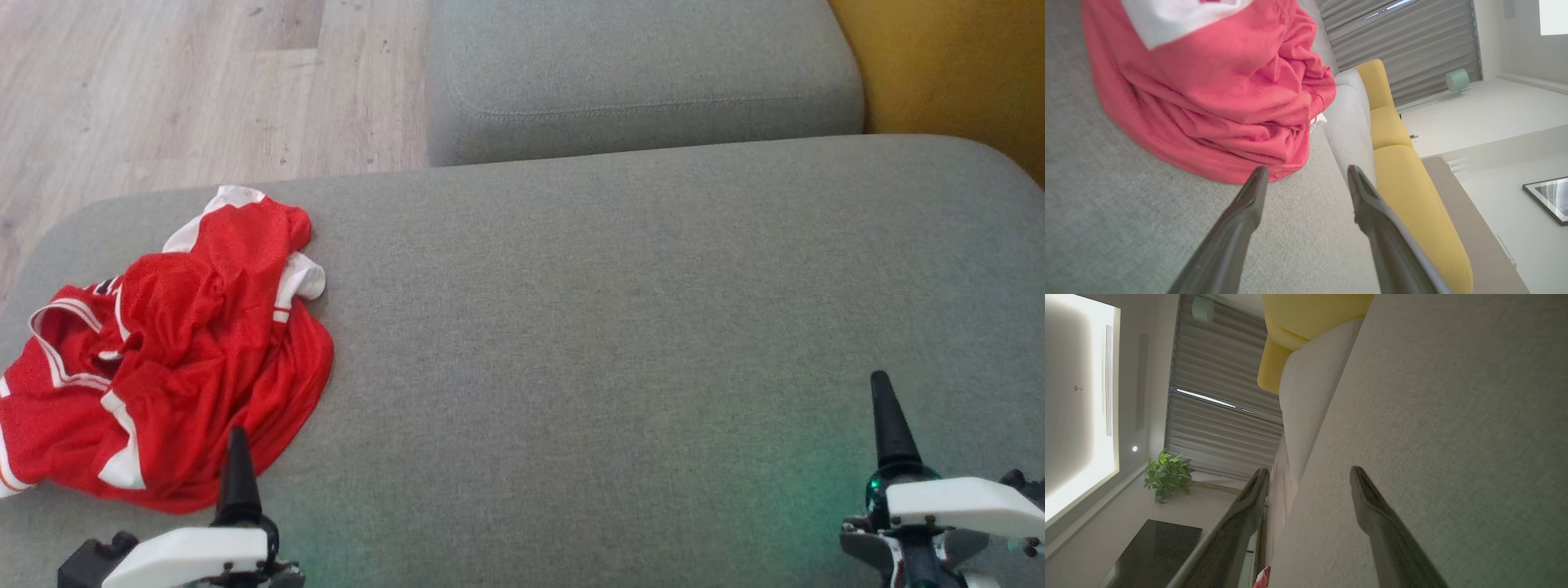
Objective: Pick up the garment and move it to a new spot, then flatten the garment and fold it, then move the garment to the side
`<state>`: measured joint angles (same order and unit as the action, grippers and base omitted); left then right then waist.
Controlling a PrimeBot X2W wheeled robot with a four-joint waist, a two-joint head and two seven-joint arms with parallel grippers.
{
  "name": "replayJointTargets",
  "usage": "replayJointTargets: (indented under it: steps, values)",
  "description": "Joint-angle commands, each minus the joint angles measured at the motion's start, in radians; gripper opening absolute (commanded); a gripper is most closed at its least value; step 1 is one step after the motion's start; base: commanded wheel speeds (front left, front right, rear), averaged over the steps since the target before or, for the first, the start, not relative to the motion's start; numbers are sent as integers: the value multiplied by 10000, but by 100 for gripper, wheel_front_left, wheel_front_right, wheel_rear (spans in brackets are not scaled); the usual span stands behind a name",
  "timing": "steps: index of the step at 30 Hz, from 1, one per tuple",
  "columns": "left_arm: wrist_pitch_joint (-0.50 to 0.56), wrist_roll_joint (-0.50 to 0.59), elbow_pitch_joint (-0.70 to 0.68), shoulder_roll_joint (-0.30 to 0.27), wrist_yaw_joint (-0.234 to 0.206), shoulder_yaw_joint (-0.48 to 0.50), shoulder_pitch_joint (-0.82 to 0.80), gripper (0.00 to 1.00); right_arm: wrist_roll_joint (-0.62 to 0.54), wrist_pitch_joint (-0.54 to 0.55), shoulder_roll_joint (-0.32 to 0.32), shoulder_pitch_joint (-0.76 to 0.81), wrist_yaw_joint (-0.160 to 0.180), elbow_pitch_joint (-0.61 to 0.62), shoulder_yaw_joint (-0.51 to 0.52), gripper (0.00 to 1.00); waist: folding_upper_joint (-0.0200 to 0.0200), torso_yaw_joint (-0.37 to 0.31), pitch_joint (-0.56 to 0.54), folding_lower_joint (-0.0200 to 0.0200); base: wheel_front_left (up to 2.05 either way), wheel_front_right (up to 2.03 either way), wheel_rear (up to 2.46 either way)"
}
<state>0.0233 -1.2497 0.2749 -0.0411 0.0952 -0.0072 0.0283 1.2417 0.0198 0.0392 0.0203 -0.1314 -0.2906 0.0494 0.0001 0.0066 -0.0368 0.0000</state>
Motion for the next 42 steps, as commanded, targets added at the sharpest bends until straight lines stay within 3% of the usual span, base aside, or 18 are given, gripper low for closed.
replayJointTargets:
  steps: [1,26,42]
  values:
    - [-117,297,-428,-48,-29,-28,-239,100,-282,-102,44,-167,2,438,-111,100,-1,8,-22,0,0,0,0]
    - [-829,3464,-927,-60,-194,-476,243,100,-3470,-809,61,215,3,921,-799,100,-1,-1,-521,0,0,0,0]
    - [-1334,5573,-1225,-68,-325,-880,532,100,-5886,-1310,73,674,4,1161,-1291,100,-1,426,-948,0,0,0,0]
